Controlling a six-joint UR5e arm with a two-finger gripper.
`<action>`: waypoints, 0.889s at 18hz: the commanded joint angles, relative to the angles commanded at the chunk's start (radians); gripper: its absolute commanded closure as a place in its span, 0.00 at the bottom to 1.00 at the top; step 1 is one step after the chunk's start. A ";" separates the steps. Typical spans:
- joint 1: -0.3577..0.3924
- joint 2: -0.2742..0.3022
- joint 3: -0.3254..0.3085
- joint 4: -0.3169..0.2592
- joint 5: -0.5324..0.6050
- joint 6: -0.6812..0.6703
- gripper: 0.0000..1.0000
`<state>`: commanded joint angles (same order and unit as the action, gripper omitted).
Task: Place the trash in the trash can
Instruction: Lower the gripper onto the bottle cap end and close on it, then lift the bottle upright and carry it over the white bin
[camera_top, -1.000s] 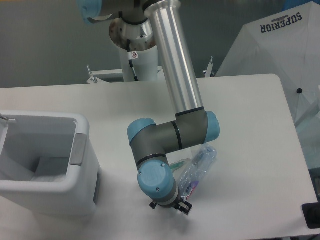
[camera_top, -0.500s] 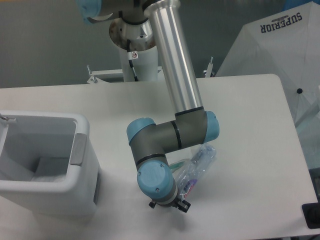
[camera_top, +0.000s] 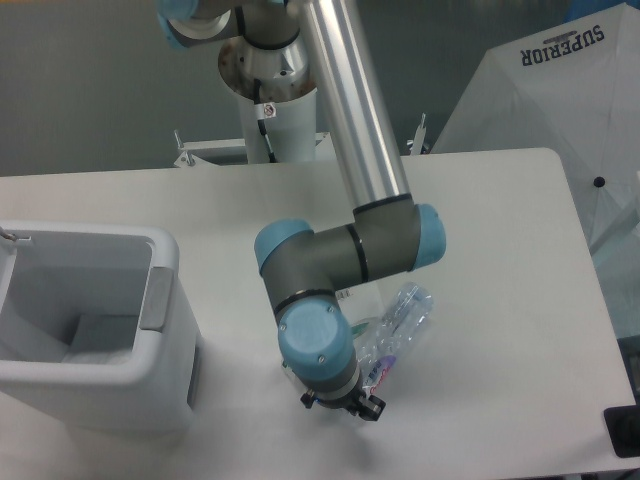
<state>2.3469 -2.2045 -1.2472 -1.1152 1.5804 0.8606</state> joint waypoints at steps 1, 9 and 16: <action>0.015 0.021 0.003 0.000 -0.048 -0.011 0.89; 0.091 0.137 0.043 0.008 -0.390 -0.063 0.84; 0.103 0.215 0.071 0.008 -0.569 -0.104 0.86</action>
<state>2.4498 -1.9897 -1.1766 -1.1075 1.0114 0.7565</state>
